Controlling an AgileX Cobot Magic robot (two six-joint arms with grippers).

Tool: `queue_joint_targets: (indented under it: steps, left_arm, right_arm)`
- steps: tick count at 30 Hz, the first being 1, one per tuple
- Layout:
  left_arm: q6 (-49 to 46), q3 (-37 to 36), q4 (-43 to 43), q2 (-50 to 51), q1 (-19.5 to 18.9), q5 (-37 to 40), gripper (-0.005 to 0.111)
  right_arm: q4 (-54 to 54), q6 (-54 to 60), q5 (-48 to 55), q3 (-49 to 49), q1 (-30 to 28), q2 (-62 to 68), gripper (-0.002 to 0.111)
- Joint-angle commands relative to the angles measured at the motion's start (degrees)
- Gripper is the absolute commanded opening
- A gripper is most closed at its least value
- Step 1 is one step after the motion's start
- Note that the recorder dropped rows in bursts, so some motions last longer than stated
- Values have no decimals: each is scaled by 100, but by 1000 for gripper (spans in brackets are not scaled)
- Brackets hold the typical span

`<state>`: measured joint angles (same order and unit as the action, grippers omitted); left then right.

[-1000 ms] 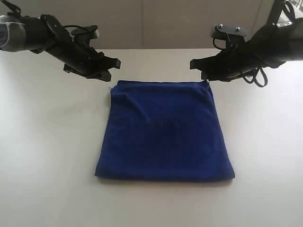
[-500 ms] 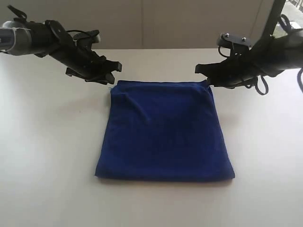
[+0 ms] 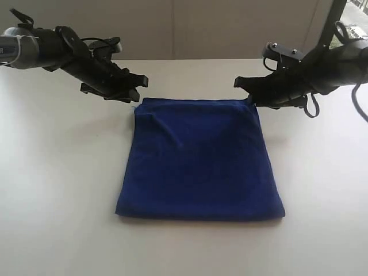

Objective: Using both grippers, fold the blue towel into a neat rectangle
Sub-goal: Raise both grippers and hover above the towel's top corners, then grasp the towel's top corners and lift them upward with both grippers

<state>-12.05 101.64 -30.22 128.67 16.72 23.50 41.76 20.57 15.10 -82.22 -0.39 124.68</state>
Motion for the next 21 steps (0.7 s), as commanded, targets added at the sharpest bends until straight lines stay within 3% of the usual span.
queue_joint_targets:
  steps: [1, 8, 11, 21]
  left_arm:
    - [54, 16, -82, -14, -21, 26, 31]
    - [72, 16, -142, -14, -21, 79, 31]
    - [72, 16, -142, -14, -21, 79, 31]
    - [320, 16, -140, -14, -21, -67, 31]
  right_arm:
    - [19, -23, 59, -58, -19, 90, 24]
    - [131, -23, 24, -58, -19, 217, 22]
    - [131, 218, 11, -58, -19, 217, 0]
    - [131, 673, 220, -58, -8, -327, 0]
